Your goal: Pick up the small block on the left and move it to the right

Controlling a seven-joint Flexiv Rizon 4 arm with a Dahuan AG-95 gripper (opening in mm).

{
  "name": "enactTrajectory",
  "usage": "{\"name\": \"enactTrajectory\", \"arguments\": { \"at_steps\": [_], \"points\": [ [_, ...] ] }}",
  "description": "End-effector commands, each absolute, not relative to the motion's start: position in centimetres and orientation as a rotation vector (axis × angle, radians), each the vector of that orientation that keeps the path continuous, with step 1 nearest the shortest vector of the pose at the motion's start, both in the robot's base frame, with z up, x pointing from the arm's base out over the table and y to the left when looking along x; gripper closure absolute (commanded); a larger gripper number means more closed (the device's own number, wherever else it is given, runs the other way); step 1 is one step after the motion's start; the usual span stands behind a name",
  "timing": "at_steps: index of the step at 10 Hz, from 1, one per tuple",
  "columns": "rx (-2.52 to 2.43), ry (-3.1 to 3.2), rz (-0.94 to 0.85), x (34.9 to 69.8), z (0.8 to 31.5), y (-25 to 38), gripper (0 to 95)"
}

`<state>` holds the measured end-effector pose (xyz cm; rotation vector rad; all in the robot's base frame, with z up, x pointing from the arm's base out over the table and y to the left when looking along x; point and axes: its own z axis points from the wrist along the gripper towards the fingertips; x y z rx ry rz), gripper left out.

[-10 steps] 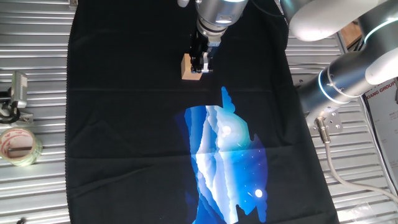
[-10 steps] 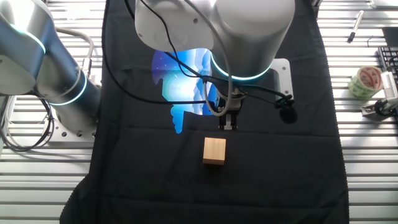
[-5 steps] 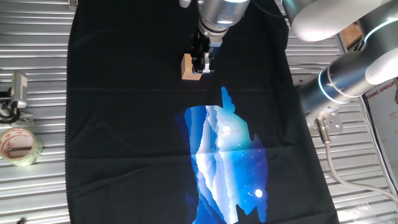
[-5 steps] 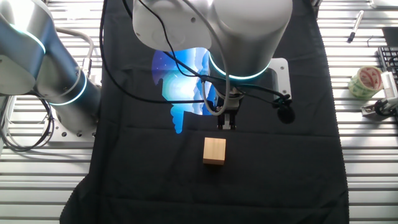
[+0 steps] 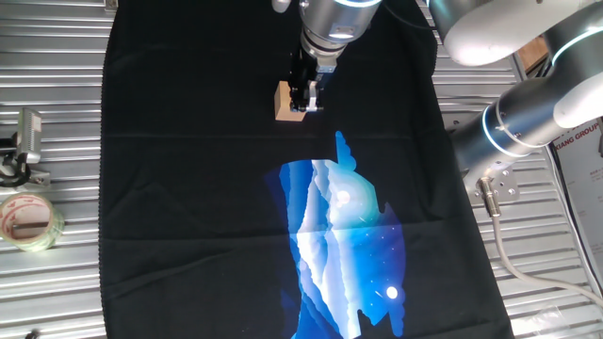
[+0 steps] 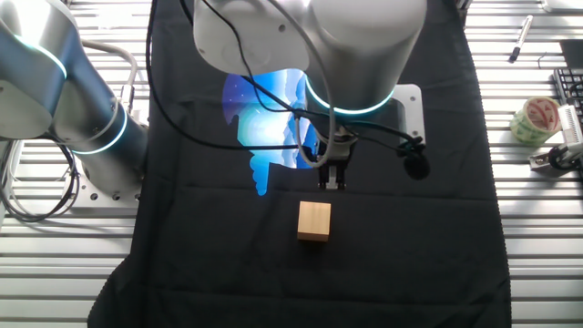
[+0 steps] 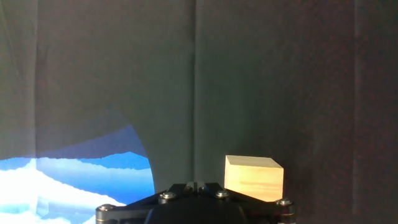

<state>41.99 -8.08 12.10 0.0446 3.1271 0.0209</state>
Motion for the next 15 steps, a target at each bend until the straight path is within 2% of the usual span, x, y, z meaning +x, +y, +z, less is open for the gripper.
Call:
{"name": "enactTrajectory", "arguments": {
  "at_steps": [1, 15],
  "points": [
    [0.067, 3.141, 0.024, 42.06, 12.14, -8.07, 95.0],
    [0.275, 3.230, 0.021, 42.06, 12.14, -8.07, 95.0]
  ]
}}
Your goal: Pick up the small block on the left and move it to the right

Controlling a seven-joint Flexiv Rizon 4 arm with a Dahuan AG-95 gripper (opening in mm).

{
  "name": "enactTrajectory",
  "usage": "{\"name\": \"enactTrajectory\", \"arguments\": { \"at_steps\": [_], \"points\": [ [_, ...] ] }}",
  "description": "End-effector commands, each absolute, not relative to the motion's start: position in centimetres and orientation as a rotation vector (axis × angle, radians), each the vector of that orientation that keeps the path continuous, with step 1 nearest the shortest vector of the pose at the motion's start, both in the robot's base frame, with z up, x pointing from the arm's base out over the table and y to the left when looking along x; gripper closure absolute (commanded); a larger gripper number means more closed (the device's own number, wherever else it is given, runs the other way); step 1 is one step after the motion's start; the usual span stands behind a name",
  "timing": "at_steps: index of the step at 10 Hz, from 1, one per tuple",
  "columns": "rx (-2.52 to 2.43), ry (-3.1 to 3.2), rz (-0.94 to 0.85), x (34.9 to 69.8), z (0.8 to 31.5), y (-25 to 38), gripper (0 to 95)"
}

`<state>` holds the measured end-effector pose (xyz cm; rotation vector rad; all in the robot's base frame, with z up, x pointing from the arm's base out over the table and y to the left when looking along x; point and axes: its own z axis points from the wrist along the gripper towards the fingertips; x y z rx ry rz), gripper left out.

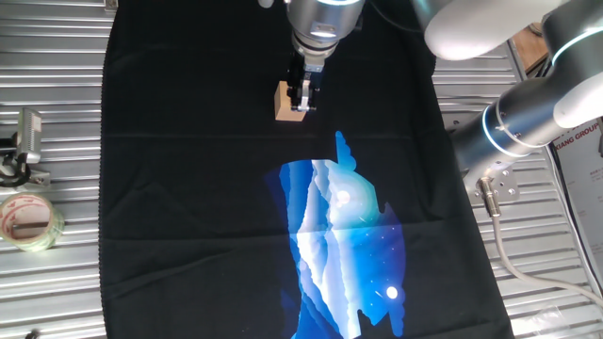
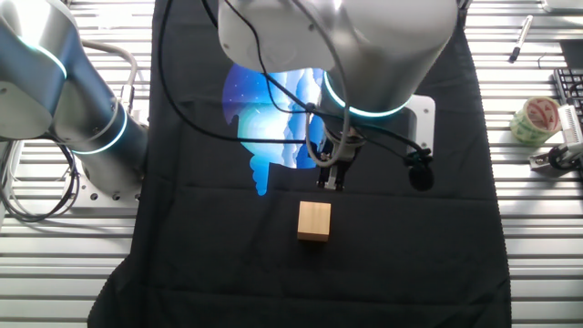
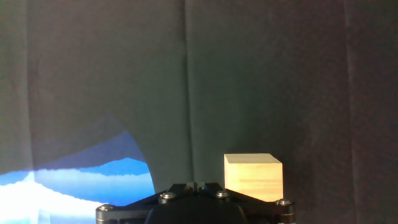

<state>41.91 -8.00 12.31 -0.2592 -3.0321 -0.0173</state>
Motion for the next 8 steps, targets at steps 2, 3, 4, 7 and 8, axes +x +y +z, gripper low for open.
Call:
{"name": "enactTrajectory", "arguments": {
  "at_steps": [2, 3, 4, 7, 8],
  "points": [
    [-0.261, -3.027, -0.023, 42.06, 12.14, -8.07, 95.0],
    [-0.263, -3.027, -0.022, 42.06, 12.14, -8.07, 95.0],
    [-0.261, -3.027, -0.023, 42.06, 12.14, -8.07, 95.0],
    [-0.264, -3.032, -0.024, 42.06, 12.14, -8.07, 95.0],
    [-0.267, -3.034, -0.022, 42.06, 12.14, -8.07, 95.0]
  ]
}}
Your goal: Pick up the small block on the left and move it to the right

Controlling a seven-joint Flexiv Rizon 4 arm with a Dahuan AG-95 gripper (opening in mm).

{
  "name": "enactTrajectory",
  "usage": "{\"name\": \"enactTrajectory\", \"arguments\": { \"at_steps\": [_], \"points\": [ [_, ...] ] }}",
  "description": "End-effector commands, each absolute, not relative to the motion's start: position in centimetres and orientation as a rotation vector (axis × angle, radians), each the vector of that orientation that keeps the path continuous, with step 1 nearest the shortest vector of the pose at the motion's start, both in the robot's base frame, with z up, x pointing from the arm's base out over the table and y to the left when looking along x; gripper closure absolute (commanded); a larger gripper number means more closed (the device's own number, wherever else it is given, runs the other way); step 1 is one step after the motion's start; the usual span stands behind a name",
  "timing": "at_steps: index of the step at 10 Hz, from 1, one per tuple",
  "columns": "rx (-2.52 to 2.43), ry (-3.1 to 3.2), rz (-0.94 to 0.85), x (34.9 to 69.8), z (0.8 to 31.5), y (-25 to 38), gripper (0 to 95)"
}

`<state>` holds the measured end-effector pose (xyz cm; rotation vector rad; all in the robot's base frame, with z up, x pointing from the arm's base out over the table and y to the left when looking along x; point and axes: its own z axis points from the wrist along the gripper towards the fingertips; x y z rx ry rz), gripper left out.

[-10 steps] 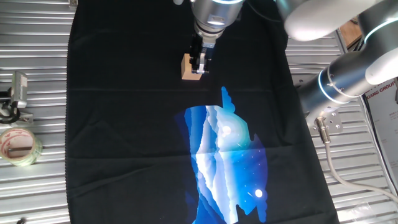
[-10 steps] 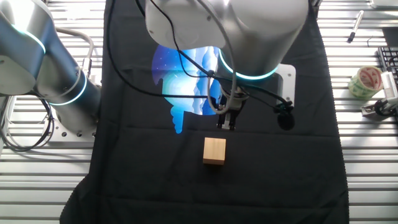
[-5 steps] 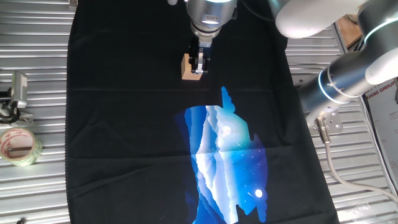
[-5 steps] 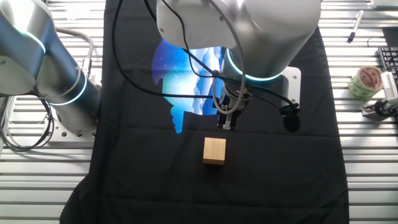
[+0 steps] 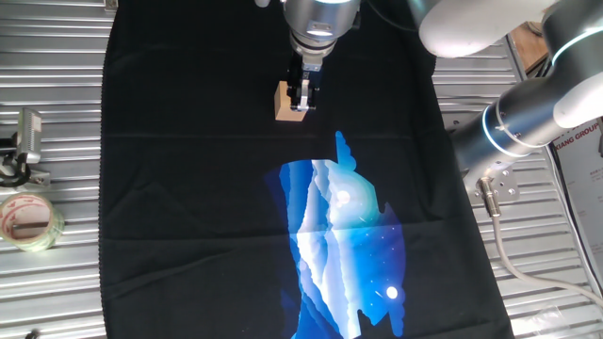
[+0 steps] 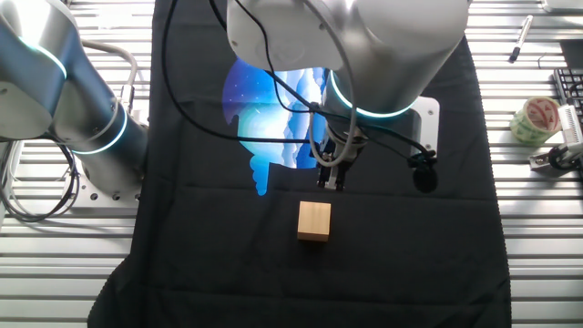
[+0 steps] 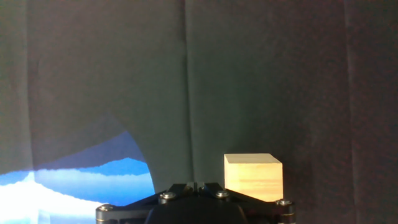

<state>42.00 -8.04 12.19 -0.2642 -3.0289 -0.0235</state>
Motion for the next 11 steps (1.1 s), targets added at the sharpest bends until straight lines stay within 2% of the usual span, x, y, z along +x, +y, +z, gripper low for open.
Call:
{"name": "enactTrajectory", "arguments": {
  "at_steps": [1, 11],
  "points": [
    [-0.279, -3.037, -0.021, 42.06, 12.14, -8.07, 95.0],
    [-0.351, -3.090, -0.027, 42.07, 12.10, -8.08, 95.0]
  ]
}}
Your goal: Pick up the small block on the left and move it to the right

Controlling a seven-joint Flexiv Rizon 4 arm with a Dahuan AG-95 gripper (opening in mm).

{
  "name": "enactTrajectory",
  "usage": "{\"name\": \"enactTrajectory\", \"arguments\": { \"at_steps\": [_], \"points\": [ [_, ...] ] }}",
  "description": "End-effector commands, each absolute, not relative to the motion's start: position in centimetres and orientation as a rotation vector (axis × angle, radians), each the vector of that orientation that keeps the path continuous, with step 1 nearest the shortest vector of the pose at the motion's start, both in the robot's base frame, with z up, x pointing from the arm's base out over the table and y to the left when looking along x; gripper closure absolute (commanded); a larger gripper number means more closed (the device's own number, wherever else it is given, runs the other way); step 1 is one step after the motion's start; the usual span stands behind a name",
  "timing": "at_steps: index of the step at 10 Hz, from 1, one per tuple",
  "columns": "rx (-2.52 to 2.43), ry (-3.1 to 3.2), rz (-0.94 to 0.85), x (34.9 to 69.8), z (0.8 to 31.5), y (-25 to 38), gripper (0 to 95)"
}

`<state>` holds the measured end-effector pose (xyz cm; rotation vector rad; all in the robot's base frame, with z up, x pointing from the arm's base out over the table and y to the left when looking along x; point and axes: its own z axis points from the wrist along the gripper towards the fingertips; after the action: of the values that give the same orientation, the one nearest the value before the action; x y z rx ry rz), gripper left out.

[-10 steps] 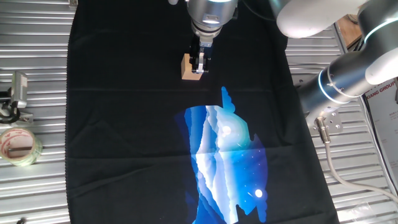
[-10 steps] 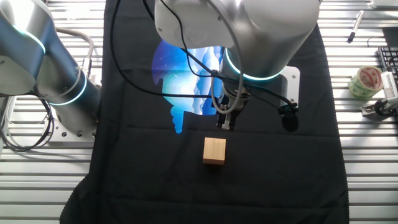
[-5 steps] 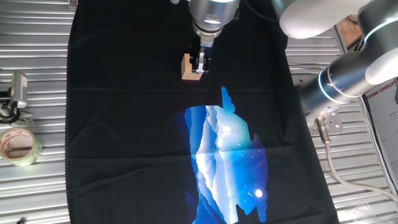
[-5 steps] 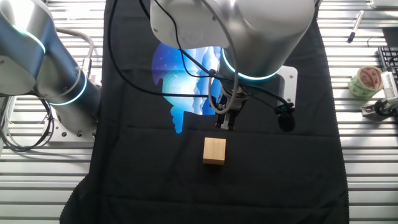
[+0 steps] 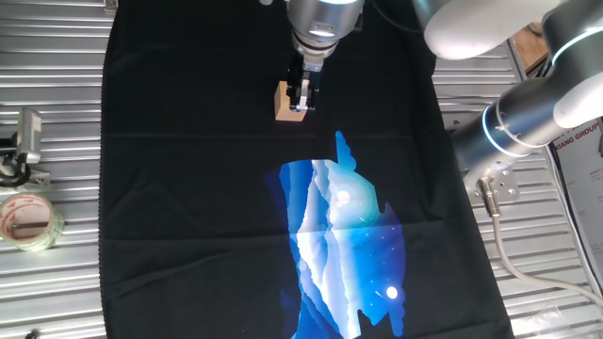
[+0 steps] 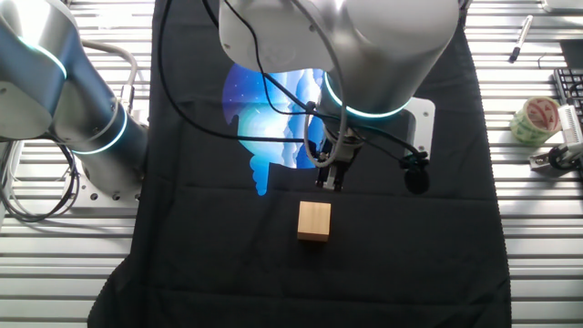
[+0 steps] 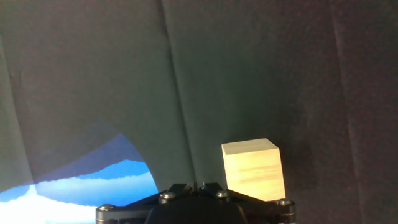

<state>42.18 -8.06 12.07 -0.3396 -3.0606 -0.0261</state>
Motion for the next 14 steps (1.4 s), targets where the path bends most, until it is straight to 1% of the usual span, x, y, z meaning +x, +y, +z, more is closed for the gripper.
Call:
{"name": "enactTrajectory", "arguments": {
  "at_steps": [1, 5, 14],
  "points": [
    [-0.352, -3.098, -0.031, 42.1, 12.1, -8.1, 95.0],
    [-0.368, -3.123, -0.069, 42.1, 11.8, -8.1, 95.0],
    [-0.313, -3.157, -0.092, 41.1, 9.8, -10.1, 95.0]
  ]
}}
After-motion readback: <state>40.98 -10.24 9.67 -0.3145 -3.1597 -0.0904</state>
